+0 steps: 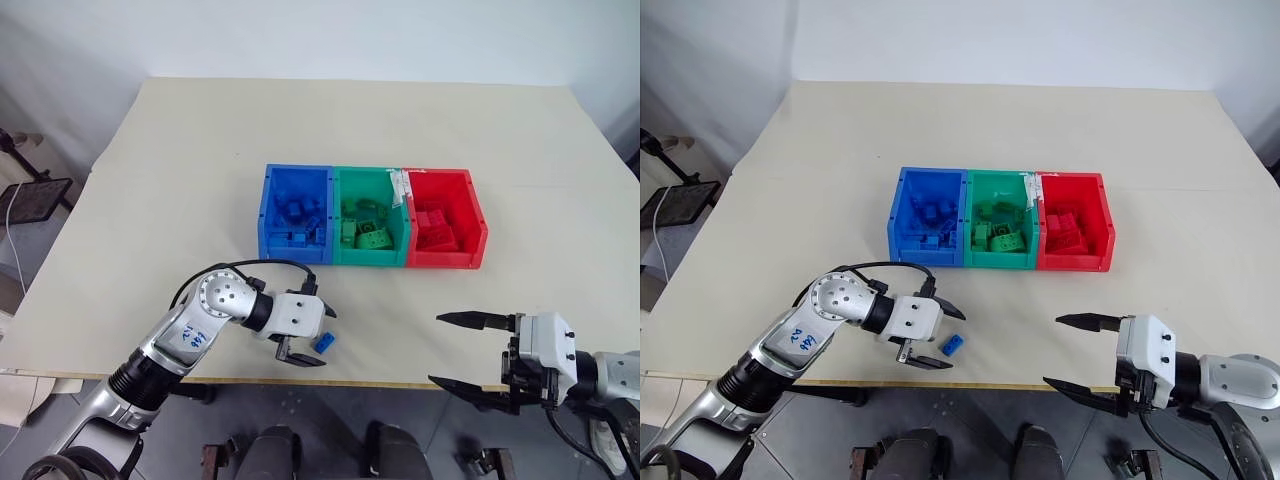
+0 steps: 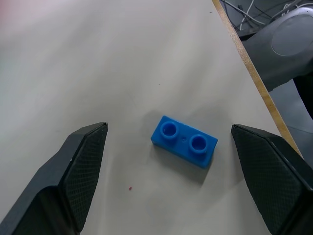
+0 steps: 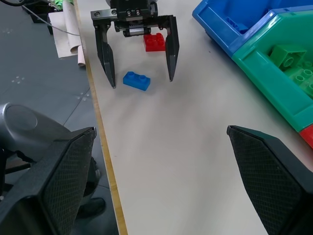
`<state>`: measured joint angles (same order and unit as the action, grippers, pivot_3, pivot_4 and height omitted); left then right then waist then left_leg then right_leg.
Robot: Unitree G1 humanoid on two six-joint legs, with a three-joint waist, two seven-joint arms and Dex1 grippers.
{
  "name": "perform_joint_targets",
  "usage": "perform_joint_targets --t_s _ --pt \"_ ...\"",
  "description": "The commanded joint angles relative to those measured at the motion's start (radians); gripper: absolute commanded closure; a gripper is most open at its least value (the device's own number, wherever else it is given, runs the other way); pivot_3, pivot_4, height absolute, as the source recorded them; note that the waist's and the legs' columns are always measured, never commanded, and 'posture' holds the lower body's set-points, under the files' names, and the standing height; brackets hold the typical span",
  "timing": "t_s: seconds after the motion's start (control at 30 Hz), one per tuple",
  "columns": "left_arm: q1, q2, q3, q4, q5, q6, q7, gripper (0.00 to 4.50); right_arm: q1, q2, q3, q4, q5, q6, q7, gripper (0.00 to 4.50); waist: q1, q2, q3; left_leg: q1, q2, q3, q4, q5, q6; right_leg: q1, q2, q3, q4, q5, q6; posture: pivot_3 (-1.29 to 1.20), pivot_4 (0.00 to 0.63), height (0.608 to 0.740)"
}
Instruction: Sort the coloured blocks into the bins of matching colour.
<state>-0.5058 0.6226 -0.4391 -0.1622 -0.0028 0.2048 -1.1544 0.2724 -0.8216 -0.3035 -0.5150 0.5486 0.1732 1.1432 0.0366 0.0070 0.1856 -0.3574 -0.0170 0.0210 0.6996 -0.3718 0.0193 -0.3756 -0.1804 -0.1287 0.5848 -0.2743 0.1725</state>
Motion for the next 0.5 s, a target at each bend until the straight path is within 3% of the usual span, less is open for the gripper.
perform_joint_targets --t_s 0.03,0.5 --pt "-0.011 -0.006 0.019 0.009 -0.007 -0.003 0.001 0.30 -0.017 0.004 0.004 0.003 -0.001 -0.022 0.002 0.00 -0.001 0.000 0.000 0.000 0.000 0.000 0.000 0.000 0.000 0.000 0.000 0.000 0.000 0.000 0.000 0.00 0.150 0.740" --pt "-0.012 -0.027 0.040 -0.003 -0.056 0.021 -0.010 0.30 -0.046 0.005 0.022 0.016 -0.002 -0.019 -0.007 0.00 0.007 0.000 0.000 0.000 0.000 0.000 0.000 0.000 0.000 0.000 0.000 0.000 0.000 0.000 0.000 0.00 0.150 0.740"
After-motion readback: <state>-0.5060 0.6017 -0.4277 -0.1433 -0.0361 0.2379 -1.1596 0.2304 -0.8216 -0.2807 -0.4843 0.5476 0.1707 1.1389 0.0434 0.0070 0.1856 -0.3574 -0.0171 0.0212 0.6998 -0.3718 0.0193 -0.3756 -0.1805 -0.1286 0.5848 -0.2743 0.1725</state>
